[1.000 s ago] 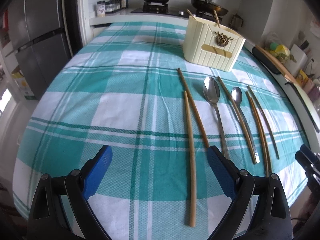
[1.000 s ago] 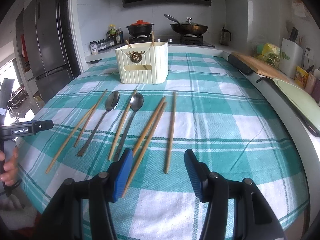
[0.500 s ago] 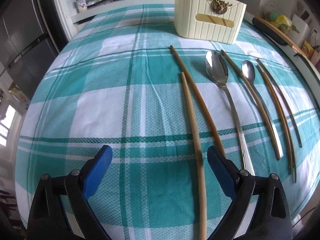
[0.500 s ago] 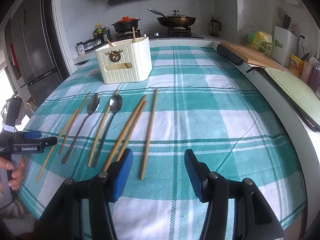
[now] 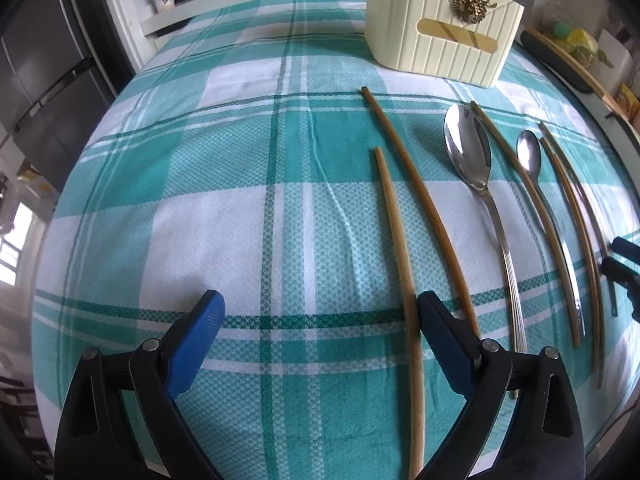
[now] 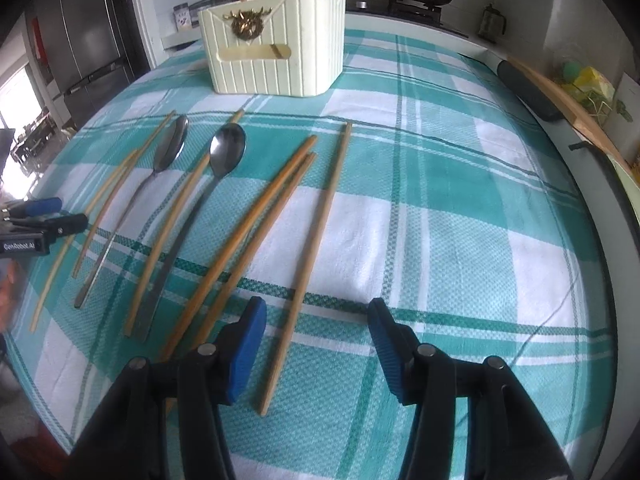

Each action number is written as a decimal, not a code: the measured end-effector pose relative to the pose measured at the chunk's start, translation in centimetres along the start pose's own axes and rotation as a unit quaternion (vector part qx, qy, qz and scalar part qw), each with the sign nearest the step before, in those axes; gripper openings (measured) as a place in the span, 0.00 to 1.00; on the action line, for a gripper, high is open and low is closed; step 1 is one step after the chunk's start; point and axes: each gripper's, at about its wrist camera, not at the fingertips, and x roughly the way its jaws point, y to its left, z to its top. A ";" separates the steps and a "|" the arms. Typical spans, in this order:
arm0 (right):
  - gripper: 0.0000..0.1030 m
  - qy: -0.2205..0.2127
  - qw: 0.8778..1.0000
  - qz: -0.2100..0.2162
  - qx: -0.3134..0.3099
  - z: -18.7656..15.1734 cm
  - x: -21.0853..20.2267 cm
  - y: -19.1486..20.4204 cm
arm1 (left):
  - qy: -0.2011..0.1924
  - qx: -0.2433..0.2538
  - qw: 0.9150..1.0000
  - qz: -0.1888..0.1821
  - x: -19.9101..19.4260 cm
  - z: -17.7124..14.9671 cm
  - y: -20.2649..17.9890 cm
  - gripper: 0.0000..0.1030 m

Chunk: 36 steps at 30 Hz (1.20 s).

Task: Organize utensils
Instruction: 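Lower the left tool onto a chopstick while the right tool lowers onto another, then grip and lift a chopstick upright in the left tool while the right tool carries its own to the holder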

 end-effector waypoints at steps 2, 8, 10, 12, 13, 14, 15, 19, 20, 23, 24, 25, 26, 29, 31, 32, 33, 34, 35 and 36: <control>0.49 0.005 1.000 -0.004 -0.011 0.8 0.3 -0.1 | 0.006 0.004 1.000 -0.001 0.3 0.5 0.3 0.94; 0.47 0.025 1.000 0.010 -0.004 4.0 2.2 -1.8 | 0.023 0.018 0.999 -0.016 1.3 2.9 0.6 0.85; 0.44 0.027 1.000 0.014 -0.006 5.3 2.9 -2.2 | 0.026 0.025 0.999 -0.017 1.6 3.7 0.3 0.82; 0.44 0.030 0.999 0.016 -0.004 6.7 3.9 -2.5 | 0.029 0.030 0.999 -0.021 1.8 4.2 0.0 0.79; 0.44 0.029 0.999 0.014 -0.004 7.6 4.3 -2.6 | 0.030 0.032 0.999 -0.022 1.8 4.4 -0.1 0.78; 0.40 0.030 0.999 0.012 -0.003 8.3 4.8 -2.7 | 0.030 0.033 0.999 -0.023 1.8 4.5 -0.3 0.75; 0.36 0.028 1.000 0.008 -0.002 9.1 5.2 -2.8 | 0.030 0.035 0.999 -0.024 1.7 4.5 -0.4 0.73; 0.28 0.024 1.000 0.006 0.007 11.6 6.7 -2.8 | 0.030 0.049 0.998 -0.026 1.6 5.0 -1.2 0.59; 0.24 0.023 1.000 0.006 0.009 12.2 7.0 -2.7 | 0.030 0.053 0.998 -0.023 1.6 5.2 -1.4 0.54; 0.08 0.021 1.000 0.004 0.020 13.3 7.7 -2.6 | 0.026 0.059 0.997 -0.033 1.7 5.7 -1.7 0.29; 0.07 0.021 1.000 0.004 0.023 13.5 7.8 -2.6 | 0.025 0.060 0.997 -0.033 1.7 5.9 -1.8 0.20; 0.07 0.020 0.999 0.004 0.026 13.6 7.9 -2.6 | 0.024 0.061 0.997 -0.032 1.8 6.1 -1.9 0.14; 0.06 0.018 0.999 0.005 0.031 13.7 7.9 -2.6 | 0.022 0.060 0.997 -0.034 1.9 6.2 -1.9 0.07; 0.06 0.000 0.998 0.026 0.049 13.5 7.0 -3.0 | 0.015 0.046 0.998 -0.046 1.9 6.7 -1.6 0.06; 0.06 -0.021 0.997 0.037 0.058 13.3 5.5 -3.4 | 0.001 0.034 0.998 -0.054 1.2 6.8 -1.1 0.05; 0.06 -0.031 0.997 0.041 0.060 13.2 4.6 -3.5 | -0.009 0.030 0.998 -0.059 0.6 6.9 -0.9 0.05; 0.06 -0.042 0.996 0.044 0.061 13.1 3.7 -3.7 | -0.018 0.024 0.997 -0.064 -0.1 7.0 -0.7 0.05; 0.06 -0.054 0.996 0.047 0.060 13.1 2.7 -3.8 | -0.027 0.020 0.997 -0.069 -0.8 7.2 -0.5 0.05; 0.06 -0.066 0.995 0.050 0.060 12.9 1.6 -3.9 | -0.038 0.015 0.997 -0.073 -1.6 7.3 -0.3 0.05; 0.06 -0.078 0.994 0.054 0.060 12.8 0.5 -4.1 | -0.050 0.011 0.996 -0.077 -2.6 7.4 -0.1 0.05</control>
